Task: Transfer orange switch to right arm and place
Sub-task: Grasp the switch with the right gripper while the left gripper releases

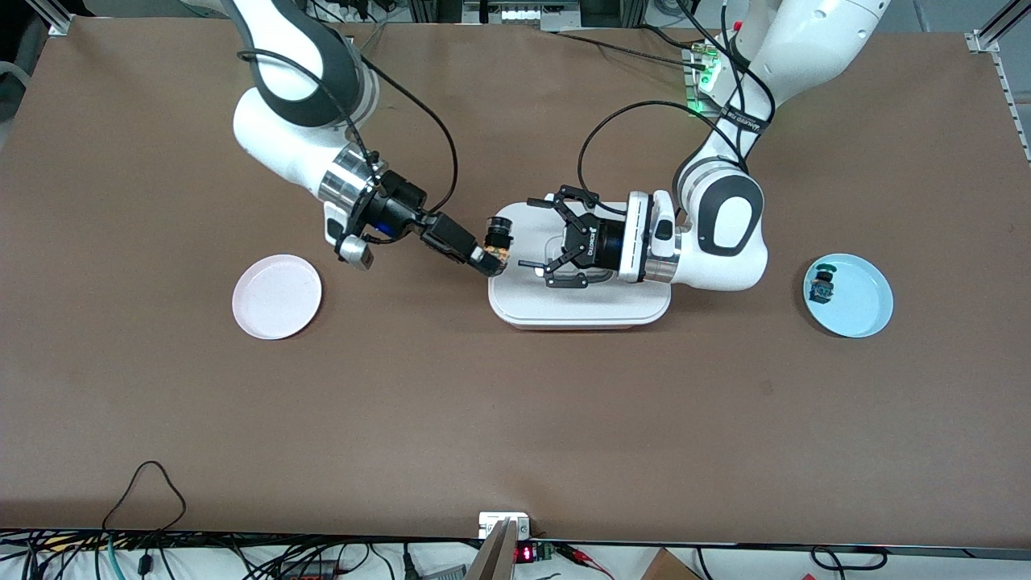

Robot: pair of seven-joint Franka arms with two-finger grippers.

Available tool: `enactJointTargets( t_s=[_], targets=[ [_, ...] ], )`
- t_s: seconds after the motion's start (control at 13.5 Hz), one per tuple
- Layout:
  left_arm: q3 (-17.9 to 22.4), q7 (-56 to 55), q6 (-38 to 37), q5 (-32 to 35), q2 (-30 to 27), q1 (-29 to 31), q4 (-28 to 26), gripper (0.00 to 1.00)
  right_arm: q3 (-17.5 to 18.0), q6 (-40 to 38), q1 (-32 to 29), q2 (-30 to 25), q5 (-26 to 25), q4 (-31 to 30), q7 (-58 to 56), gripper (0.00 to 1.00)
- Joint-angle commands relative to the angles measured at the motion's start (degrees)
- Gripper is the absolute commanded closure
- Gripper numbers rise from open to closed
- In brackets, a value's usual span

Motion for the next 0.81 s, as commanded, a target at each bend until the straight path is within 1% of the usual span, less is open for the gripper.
enactJointTargets(
  t_s=[0.0, 0.15, 0.37, 0.44, 0.59, 0.67, 0.74],
  targets=[
    [0.21, 1.82, -0.6, -0.15, -0.17, -0.24, -0.24, 0.0, 0.36, -8.39, -6.3, -0.28, -9.3, -2.2, -0.13, 1.0],
    [0.21, 1.82, -0.6, -0.15, -0.17, -0.15, -0.33, 0.0, 0.27, -16.29, -12.44, -0.2, -21.68, -3.61, 0.83, 1.0],
    [0.21, 1.82, -0.6, -0.06, -0.26, 0.99, -0.77, 0.0, -0.08, -27.28, -21.23, -0.46, -43.03, -3.88, 3.82, 1.0],
    [0.21, 1.91, -0.78, -0.06, -0.26, 1.69, -1.38, 0.0, -0.34, -30.54, -24.22, -1.07, -51.02, -3.97, 3.91, 1.0],
    [0.21, 1.99, -0.95, 0.03, -0.44, 2.75, -2.26, 0.0, -1.48, -35.2, -28.8, -2.56, -66.14, -4.05, 3.74, 1.0],
    [0.3, 2.0, -0.96, 0.12, -0.52, 3.19, -2.52, 0.0, -1.83, -37.23, -30.13, -3.44, -71.35, -4.49, 3.74, 1.0],
    [0.3, 2.08, -0.96, 0.55, -0.79, 3.8, -3.14, 0.0, -2.27, -37.16, -30.4, -5.36, -76.27, -6.5, 4.0, 1.0]
  ],
)
